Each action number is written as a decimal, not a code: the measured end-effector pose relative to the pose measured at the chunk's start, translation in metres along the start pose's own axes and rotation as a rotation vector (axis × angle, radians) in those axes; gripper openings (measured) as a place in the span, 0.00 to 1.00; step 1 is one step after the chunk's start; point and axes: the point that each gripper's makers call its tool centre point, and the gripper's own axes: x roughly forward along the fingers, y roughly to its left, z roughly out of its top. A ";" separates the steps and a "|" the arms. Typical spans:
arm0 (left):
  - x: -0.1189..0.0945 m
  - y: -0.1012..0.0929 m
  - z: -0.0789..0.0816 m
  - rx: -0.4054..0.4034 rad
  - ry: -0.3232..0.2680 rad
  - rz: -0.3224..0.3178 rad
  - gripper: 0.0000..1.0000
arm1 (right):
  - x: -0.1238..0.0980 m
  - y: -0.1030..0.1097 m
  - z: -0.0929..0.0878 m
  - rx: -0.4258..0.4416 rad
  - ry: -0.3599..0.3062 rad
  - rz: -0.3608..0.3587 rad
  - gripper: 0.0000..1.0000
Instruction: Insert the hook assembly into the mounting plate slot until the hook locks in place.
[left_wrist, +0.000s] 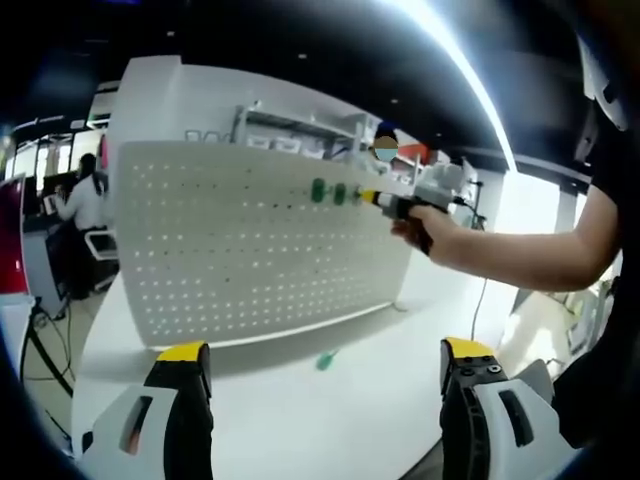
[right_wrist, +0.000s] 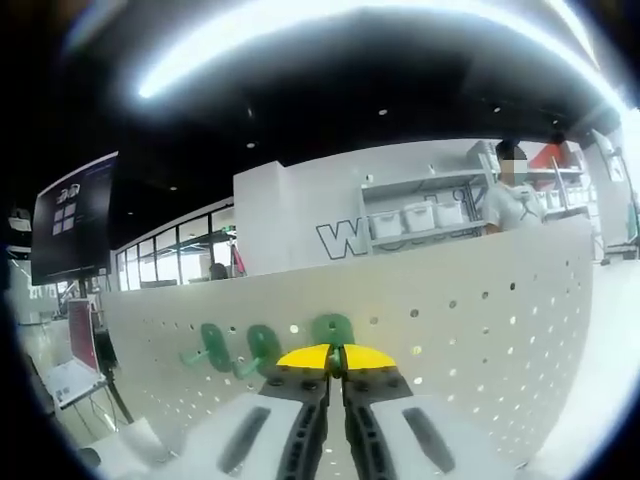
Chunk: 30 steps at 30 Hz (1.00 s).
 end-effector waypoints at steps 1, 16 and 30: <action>0.000 0.000 0.000 0.001 -0.001 0.002 0.96 | 0.000 0.000 0.000 -0.001 0.000 0.000 0.01; -0.010 0.004 -0.007 -0.019 -0.004 0.027 0.96 | -0.003 0.002 -0.006 -0.070 0.048 0.006 0.15; -0.012 -0.002 -0.020 -0.021 0.030 0.004 0.97 | -0.034 0.007 0.038 -0.110 -0.018 0.031 0.23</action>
